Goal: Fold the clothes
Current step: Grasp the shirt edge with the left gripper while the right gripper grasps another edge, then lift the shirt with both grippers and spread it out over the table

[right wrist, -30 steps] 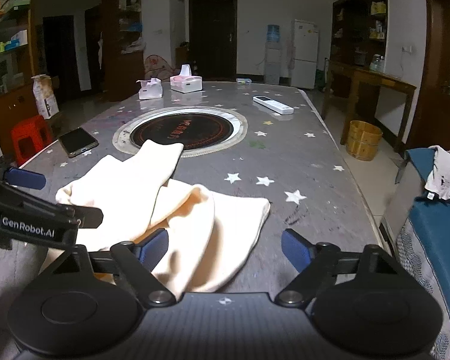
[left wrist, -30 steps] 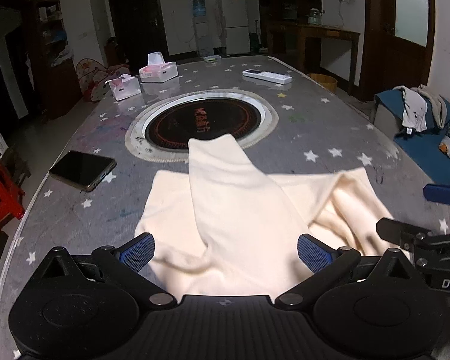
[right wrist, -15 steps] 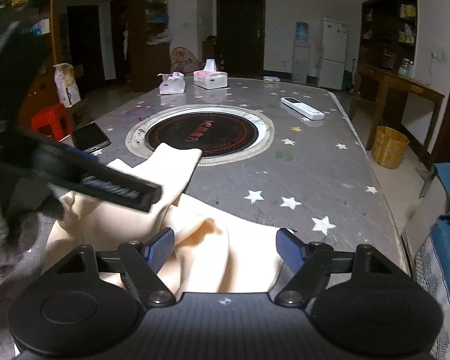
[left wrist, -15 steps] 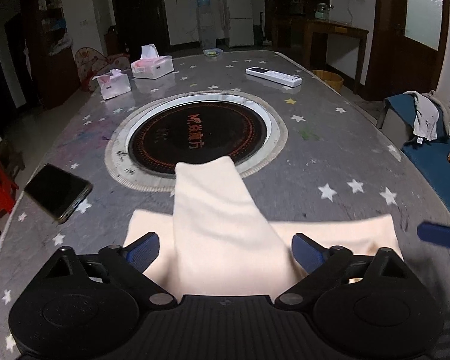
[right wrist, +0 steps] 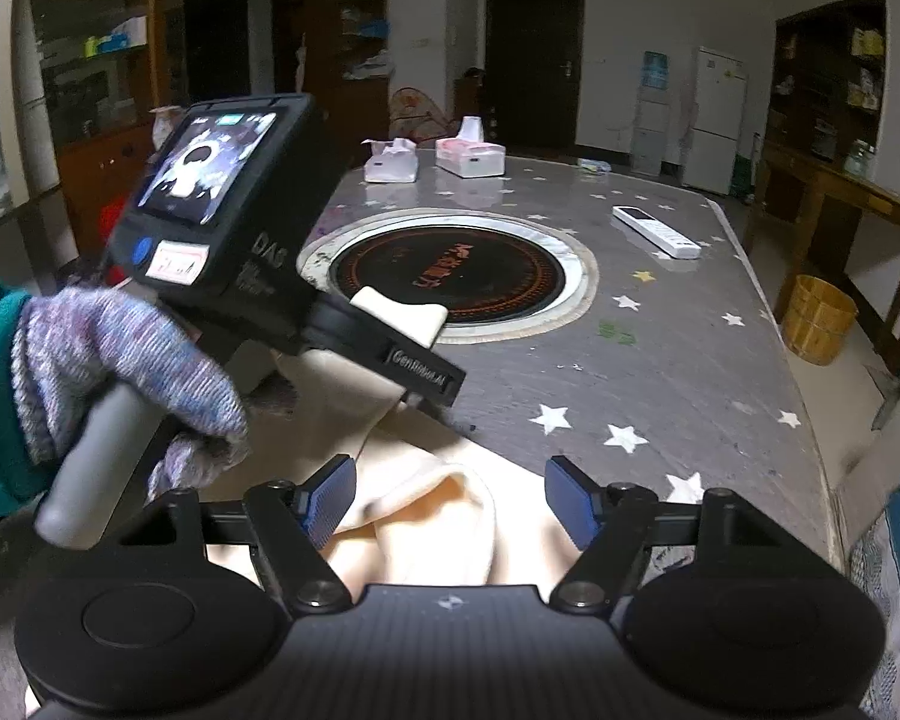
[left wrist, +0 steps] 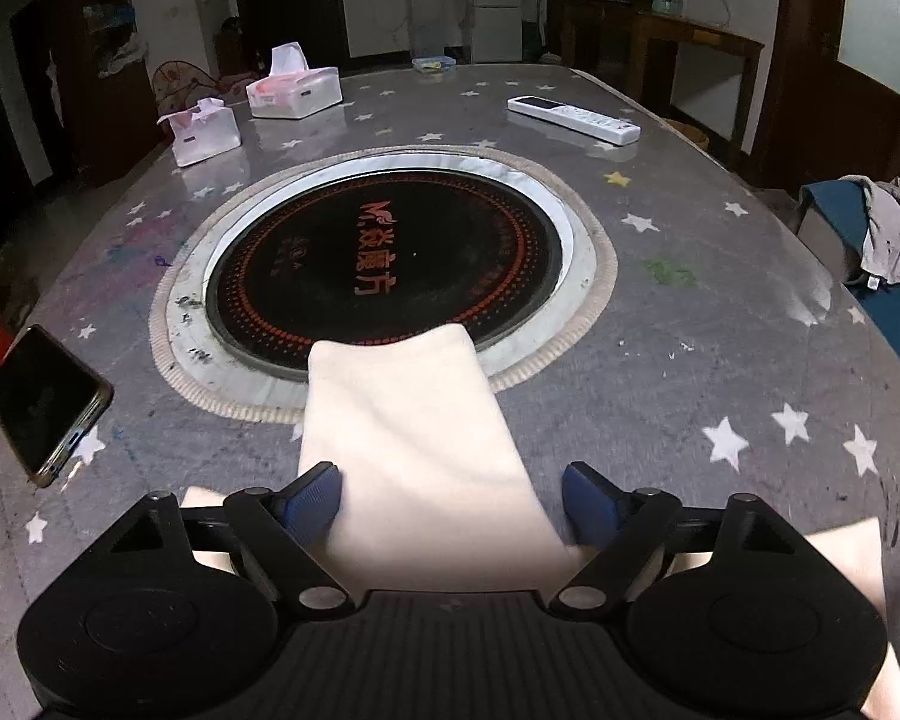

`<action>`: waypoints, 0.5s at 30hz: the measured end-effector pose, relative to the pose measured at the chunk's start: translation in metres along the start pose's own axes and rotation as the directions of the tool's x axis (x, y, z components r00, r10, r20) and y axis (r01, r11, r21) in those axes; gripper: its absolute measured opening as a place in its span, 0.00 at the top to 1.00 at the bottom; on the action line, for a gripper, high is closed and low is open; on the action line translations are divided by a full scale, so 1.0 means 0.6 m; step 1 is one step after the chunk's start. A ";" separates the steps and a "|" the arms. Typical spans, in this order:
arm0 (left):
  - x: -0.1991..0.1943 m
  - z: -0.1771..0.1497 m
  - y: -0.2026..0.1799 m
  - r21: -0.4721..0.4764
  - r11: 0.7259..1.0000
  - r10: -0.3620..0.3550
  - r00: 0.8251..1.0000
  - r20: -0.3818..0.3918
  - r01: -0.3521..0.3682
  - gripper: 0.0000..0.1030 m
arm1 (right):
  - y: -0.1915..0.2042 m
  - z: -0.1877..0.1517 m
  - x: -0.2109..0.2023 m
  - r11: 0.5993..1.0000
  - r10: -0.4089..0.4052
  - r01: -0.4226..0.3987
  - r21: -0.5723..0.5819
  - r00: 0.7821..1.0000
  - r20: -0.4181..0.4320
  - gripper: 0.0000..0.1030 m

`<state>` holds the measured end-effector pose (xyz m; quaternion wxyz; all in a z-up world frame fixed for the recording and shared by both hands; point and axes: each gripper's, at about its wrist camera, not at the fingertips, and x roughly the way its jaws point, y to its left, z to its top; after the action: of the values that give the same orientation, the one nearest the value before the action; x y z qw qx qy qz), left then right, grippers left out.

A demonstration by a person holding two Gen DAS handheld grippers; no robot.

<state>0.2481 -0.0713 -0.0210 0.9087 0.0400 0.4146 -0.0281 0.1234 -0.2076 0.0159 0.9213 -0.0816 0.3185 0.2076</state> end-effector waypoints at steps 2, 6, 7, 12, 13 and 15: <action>0.001 0.004 0.001 0.008 1.000 -0.012 1.000 0.005 0.012 0.33 | 0.001 0.001 0.001 1.000 0.003 -0.003 -0.015 1.000 -0.002 0.32; 0.003 0.010 0.008 0.019 0.999 -0.037 0.999 0.022 0.037 0.60 | 0.001 0.002 -0.002 0.999 0.007 -0.007 -0.037 1.000 -0.008 0.32; 0.002 0.010 0.013 0.016 0.999 -0.042 0.999 0.025 0.042 0.71 | 0.001 0.002 -0.003 0.999 0.007 -0.008 -0.041 1.000 -0.010 0.33; -0.003 0.010 0.050 -0.042 0.994 -0.097 0.995 0.031 0.098 0.90 | 0.002 0.003 -0.006 0.997 0.010 -0.011 -0.071 1.000 -0.016 0.33; -0.008 0.009 0.056 -0.054 0.993 -0.106 0.994 0.036 0.108 0.90 | 0.003 0.004 -0.006 0.997 0.011 -0.012 -0.079 1.000 -0.017 0.33; -0.022 0.007 0.067 -0.066 0.991 -0.115 0.992 0.057 0.118 0.91 | 0.009 0.006 -0.003 0.994 0.017 -0.020 -0.104 1.000 -0.022 0.34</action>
<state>0.2460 -0.0313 -0.0064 0.9170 -0.0166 0.3927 -0.0678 0.1215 -0.2024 0.0196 0.9104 -0.1290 0.3177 0.2316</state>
